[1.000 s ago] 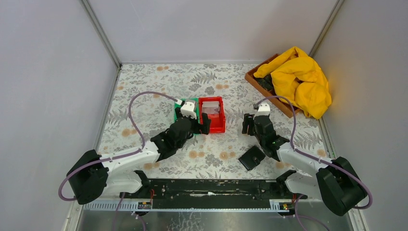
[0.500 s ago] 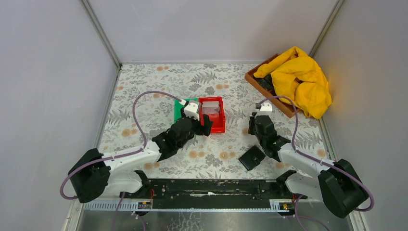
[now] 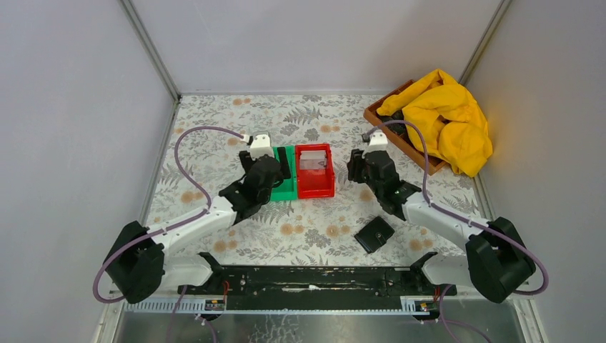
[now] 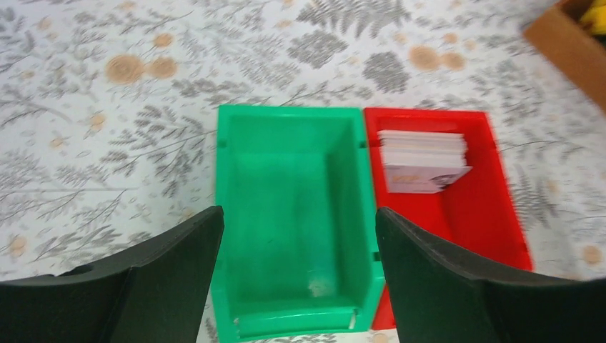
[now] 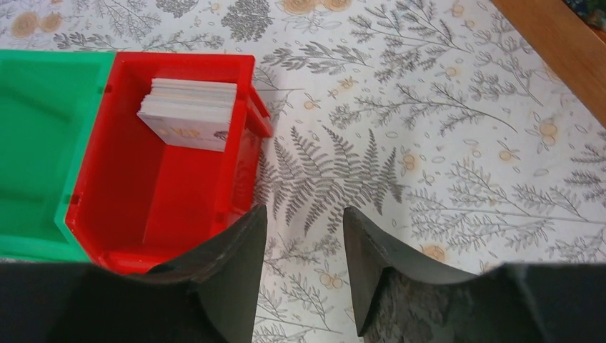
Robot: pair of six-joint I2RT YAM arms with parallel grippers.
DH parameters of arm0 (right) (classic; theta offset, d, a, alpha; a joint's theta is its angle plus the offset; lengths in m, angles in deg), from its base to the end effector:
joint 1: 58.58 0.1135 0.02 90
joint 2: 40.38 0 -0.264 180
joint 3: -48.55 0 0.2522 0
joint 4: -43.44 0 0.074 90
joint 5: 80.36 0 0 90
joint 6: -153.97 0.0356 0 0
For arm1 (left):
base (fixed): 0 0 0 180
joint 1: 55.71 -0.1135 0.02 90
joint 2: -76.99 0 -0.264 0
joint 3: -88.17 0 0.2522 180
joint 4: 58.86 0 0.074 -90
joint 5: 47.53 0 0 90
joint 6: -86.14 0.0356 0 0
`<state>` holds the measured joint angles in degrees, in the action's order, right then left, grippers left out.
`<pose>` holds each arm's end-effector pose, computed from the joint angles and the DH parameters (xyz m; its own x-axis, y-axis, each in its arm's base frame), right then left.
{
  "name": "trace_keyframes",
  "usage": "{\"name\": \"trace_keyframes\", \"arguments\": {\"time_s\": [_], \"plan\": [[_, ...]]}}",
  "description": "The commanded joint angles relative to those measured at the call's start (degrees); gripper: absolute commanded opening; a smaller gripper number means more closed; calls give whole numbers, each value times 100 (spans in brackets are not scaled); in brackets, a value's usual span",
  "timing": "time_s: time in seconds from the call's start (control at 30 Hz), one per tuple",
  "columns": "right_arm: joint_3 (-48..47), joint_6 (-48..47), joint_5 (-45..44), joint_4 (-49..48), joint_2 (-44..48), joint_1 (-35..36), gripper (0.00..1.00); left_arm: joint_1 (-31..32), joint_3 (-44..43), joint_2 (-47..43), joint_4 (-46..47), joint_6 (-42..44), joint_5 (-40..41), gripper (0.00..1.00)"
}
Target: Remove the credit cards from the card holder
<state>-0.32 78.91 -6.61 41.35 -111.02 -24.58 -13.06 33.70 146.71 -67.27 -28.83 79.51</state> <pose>0.2282 0.1419 0.2326 -0.3518 0.0612 -0.9341 -0.2357 0.9599 0.1517 0.2099 -0.1642 0.2537 -0.3246 -0.1592 -0.9324 -0.0022 0.9859 -0.1675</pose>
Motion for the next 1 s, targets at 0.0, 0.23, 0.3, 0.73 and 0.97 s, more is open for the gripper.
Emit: {"name": "trace_keyframes", "arguments": {"time_s": [0.0,0.23,0.3,0.73,0.97], "plan": [[-683,-134,89,264,-379,87,51,-155,-326,189,-707,-384,584,86],[-1983,-260,-59,1294,-1201,142,51,-484,-572,296,-1294,-840,249,78],[-2149,-267,17,1372,-1350,142,51,-511,-714,395,-1479,-742,273,76],[-2702,-333,229,1634,-2158,259,50,-947,-960,785,-1764,-566,-533,70],[-2755,-363,185,1569,-2288,385,49,-1080,-1041,1150,-1810,-574,-737,72]]}}
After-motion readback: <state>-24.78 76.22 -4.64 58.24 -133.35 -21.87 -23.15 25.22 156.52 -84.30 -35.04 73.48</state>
